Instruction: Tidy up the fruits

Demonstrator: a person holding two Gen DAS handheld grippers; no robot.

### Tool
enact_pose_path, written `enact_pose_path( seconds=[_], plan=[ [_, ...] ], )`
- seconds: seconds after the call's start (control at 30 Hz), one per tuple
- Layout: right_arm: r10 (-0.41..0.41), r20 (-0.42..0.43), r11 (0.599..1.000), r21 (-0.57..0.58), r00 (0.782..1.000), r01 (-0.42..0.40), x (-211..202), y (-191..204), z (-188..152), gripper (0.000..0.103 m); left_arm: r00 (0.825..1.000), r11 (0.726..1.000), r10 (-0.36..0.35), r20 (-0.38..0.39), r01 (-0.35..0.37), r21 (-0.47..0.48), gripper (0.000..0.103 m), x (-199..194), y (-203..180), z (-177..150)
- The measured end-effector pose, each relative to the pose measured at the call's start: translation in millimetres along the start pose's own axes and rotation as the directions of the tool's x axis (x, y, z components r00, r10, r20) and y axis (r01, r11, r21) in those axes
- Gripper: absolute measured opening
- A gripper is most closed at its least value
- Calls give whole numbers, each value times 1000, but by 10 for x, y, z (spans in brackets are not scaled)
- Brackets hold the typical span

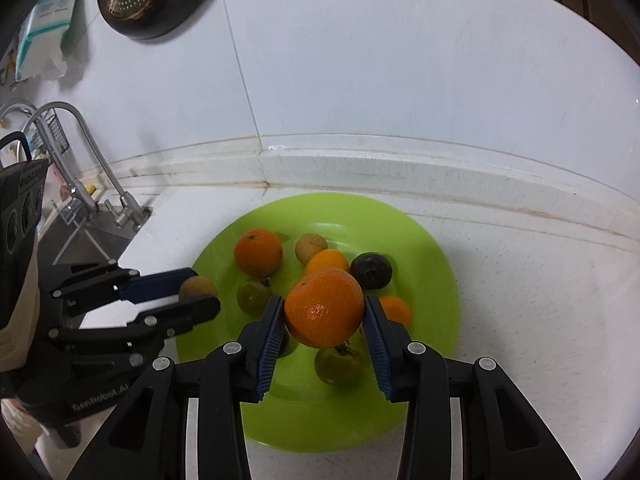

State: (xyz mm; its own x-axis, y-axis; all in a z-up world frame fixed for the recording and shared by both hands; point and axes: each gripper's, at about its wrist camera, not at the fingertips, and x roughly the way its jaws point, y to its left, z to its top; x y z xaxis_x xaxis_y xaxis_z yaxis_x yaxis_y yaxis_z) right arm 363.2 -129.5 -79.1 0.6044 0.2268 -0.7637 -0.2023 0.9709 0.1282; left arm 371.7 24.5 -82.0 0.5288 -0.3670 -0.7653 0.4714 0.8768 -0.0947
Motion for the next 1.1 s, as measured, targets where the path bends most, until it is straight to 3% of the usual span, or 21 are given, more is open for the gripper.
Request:
enact_pose_path(
  seconds=[0.17,0.3,0.7,0.9,1.03,1.1],
  plan=[
    [-29,-1,999,16,1000,29,20,-1,6,42,1000,1000,3,5,-3,-4,36,-5,4,22],
    [-62,23,998,29,998,61,-67,8,-1,53,999,999,36,21,-36,-14,39,-104,10,22],
    [-125,59,988,99,990,118,-525,139,-169,53,986,992,126,110,-123,-32,48,-683,-87,-73],
    [-137,108,985,121,985,124,-880,232,-282,53,974,987,159,158,-153,-50,55,-1004,-242,-212],
    [-166,152,981,121,974,149,-1150,314,-411,54,956,977,212,204,-203,-64,62,-1234,-377,-341],
    [-166,163,981,128,973,146,-1274,339,-476,60,947,973,231,224,-219,-73,67,-1372,-465,-438]
  ],
)
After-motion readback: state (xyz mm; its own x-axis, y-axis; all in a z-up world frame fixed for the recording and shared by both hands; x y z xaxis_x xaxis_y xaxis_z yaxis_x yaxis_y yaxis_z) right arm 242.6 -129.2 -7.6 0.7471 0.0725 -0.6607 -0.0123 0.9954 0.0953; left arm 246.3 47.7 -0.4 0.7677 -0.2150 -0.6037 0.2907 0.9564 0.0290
